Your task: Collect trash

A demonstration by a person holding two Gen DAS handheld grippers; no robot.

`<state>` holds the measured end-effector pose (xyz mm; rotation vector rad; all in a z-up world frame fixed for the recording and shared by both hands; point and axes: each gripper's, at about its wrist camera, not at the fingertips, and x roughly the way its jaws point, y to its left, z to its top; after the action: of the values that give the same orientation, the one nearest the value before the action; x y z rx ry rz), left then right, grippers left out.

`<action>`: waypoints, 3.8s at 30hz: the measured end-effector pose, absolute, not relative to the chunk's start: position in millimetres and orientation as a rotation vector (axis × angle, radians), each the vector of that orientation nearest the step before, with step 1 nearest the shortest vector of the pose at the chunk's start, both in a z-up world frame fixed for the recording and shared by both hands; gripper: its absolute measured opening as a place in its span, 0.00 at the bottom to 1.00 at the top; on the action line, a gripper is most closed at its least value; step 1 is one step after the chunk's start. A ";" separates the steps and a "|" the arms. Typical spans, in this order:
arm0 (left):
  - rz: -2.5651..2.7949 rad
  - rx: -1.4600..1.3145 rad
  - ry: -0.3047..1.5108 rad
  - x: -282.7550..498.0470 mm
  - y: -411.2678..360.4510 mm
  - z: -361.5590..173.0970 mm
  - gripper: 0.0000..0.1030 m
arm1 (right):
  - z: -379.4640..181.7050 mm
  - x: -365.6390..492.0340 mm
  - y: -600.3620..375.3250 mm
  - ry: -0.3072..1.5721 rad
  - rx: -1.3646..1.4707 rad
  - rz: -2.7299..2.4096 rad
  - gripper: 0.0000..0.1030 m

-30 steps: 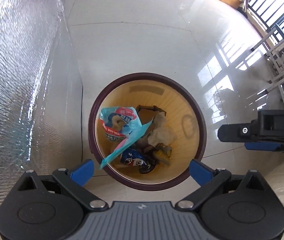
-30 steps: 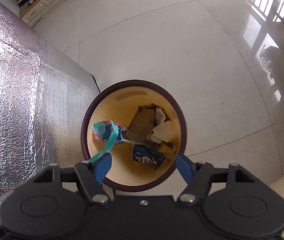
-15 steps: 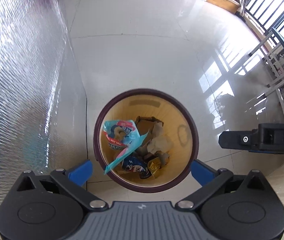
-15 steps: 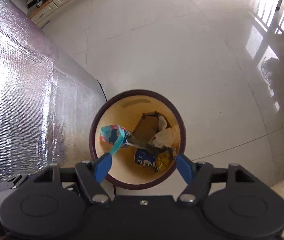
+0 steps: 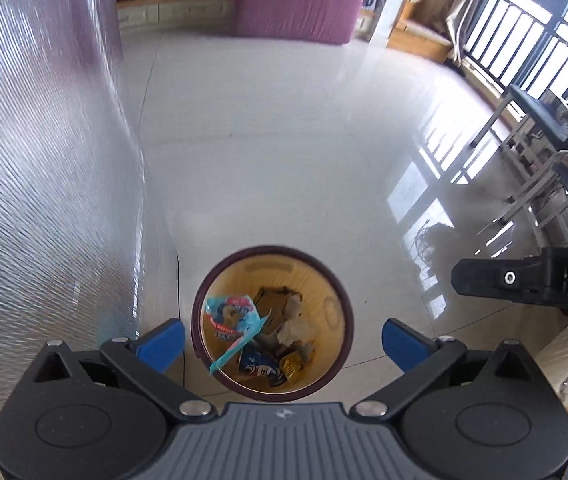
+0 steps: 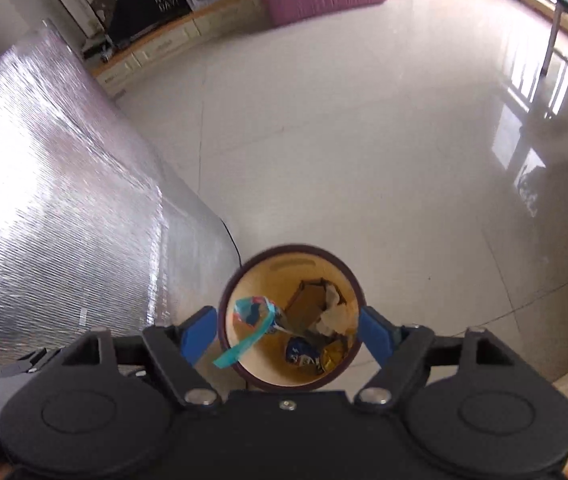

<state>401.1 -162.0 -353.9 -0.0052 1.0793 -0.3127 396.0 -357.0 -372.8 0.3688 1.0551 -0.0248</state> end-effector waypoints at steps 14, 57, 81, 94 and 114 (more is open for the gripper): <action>-0.289 0.014 0.885 325.3 -140.7 -218.9 1.00 | -252.0 306.7 -350.8 0.834 0.335 -0.034 0.97; -0.131 0.006 0.639 121.3 -22.9 -115.7 1.00 | -147.0 106.6 -278.8 0.605 0.057 -0.035 1.00; -0.131 0.005 0.650 119.8 -23.5 -122.2 1.00 | -148.0 104.6 -273.3 0.622 0.033 -0.051 1.00; -0.129 0.000 0.646 119.8 -23.6 -124.0 1.00 | -146.6 104.6 -273.8 0.617 0.033 -0.053 1.00; -0.128 0.001 0.645 120.1 -23.5 -124.8 1.00 | -146.7 104.7 -273.9 0.617 0.031 -0.054 1.00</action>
<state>120.0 -23.5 -124.8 0.0008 0.6448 -0.1279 104.7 -273.9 -146.7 0.0313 0.6165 -0.0536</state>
